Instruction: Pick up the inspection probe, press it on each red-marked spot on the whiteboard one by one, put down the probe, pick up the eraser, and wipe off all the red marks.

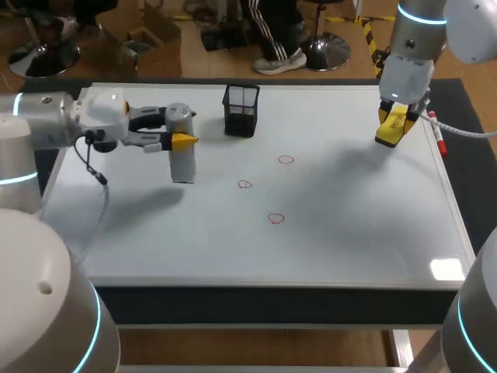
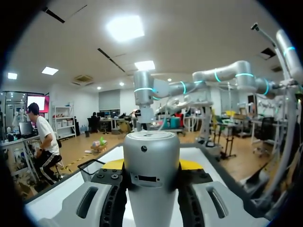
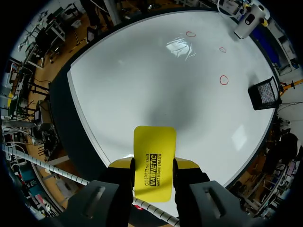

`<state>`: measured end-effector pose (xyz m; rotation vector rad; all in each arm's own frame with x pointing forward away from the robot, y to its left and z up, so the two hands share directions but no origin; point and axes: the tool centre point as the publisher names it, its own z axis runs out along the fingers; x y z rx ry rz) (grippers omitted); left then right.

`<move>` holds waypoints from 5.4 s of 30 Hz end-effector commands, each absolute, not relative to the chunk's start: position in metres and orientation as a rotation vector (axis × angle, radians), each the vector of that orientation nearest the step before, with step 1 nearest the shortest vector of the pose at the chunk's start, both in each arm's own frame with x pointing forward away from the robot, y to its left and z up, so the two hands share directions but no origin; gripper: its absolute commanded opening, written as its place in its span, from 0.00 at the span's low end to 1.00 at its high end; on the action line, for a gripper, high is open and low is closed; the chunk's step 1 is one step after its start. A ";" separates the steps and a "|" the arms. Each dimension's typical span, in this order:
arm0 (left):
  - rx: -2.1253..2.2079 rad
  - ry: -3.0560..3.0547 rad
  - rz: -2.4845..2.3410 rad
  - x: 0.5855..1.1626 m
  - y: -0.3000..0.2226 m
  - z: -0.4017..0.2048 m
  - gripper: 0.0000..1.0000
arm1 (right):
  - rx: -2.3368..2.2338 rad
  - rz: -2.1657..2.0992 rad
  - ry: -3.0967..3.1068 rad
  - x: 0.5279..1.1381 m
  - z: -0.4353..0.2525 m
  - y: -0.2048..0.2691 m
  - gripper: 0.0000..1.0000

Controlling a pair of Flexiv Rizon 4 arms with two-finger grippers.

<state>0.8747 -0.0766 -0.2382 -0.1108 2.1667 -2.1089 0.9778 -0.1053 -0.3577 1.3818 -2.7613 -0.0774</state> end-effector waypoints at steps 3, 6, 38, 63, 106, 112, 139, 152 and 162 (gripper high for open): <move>-0.242 2.093 -2.019 0.850 -0.040 -0.232 0.00 | 1.384 -0.074 -2.758 0.978 -0.357 -0.106 0.00; -0.270 2.078 -2.005 0.844 -0.025 -0.232 0.00 | 1.384 -0.074 -2.758 0.978 -0.357 -0.106 0.00; -0.384 1.951 -1.977 0.807 0.038 -0.224 0.00 | 1.384 -0.074 -2.758 0.978 -0.357 -0.106 0.00; -0.384 1.951 -1.977 0.807 0.038 -0.224 0.00 | 1.646 0.069 -2.553 0.942 -0.356 0.004 0.00; -0.384 1.951 -1.977 0.807 0.038 -0.224 0.00 | 2.152 -0.200 -2.249 0.869 -0.369 0.228 0.00; -0.384 1.951 -1.977 0.807 0.038 -0.224 0.00 | 2.152 -0.200 -2.249 0.869 -0.369 0.228 0.00; -0.384 1.951 -1.977 0.807 0.038 -0.224 0.00 | 2.228 -0.247 -2.137 0.876 -0.396 0.262 0.00; -0.384 1.951 -1.977 0.807 0.038 -0.224 0.00 | 2.257 -0.278 -2.092 0.879 -0.411 0.268 0.00; -0.384 1.951 -1.977 0.807 0.038 -0.224 0.00 | 2.248 -0.300 -2.075 0.880 -0.422 0.264 0.00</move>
